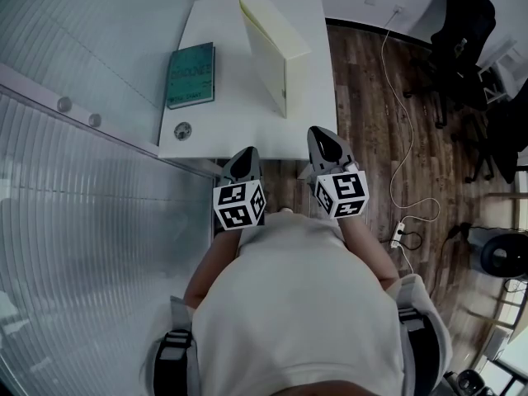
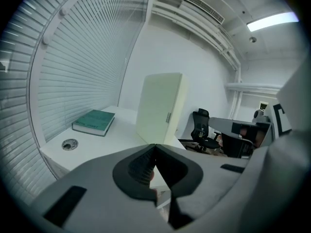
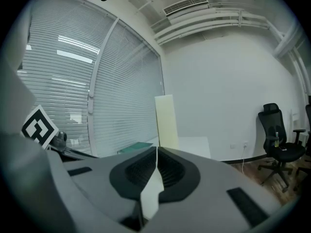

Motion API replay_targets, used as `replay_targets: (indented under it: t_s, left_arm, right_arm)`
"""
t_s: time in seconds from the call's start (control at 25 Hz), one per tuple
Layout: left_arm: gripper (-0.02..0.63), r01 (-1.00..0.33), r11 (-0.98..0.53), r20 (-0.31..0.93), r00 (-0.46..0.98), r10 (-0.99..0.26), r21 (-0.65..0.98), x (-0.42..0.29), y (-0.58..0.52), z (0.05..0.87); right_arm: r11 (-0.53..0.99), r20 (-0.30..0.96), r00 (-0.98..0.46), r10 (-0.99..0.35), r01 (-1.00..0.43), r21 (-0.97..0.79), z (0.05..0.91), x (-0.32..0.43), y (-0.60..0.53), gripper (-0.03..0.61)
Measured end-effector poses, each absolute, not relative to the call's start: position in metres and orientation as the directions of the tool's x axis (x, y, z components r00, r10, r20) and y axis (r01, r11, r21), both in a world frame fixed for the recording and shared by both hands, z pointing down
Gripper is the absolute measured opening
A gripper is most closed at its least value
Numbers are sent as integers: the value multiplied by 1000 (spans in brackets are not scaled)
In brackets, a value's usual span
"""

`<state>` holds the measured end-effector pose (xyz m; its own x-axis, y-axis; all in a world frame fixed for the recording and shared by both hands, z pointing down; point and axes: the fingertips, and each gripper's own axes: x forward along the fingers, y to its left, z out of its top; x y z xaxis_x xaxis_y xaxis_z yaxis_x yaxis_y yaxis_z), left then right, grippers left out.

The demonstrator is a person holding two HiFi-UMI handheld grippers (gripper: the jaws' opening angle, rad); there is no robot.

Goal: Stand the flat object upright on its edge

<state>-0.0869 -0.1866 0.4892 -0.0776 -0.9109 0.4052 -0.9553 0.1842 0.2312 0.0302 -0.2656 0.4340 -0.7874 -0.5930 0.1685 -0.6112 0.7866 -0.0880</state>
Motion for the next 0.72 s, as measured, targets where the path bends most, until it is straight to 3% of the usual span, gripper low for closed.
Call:
replay_targets:
  t_s: [0.72]
  left_arm:
    - [20, -956, 176, 395, -72, -916, 234, -85, -188, 486]
  right_arm:
    - [816, 173, -813, -556, -573, -72, 436, 21, -250, 18]
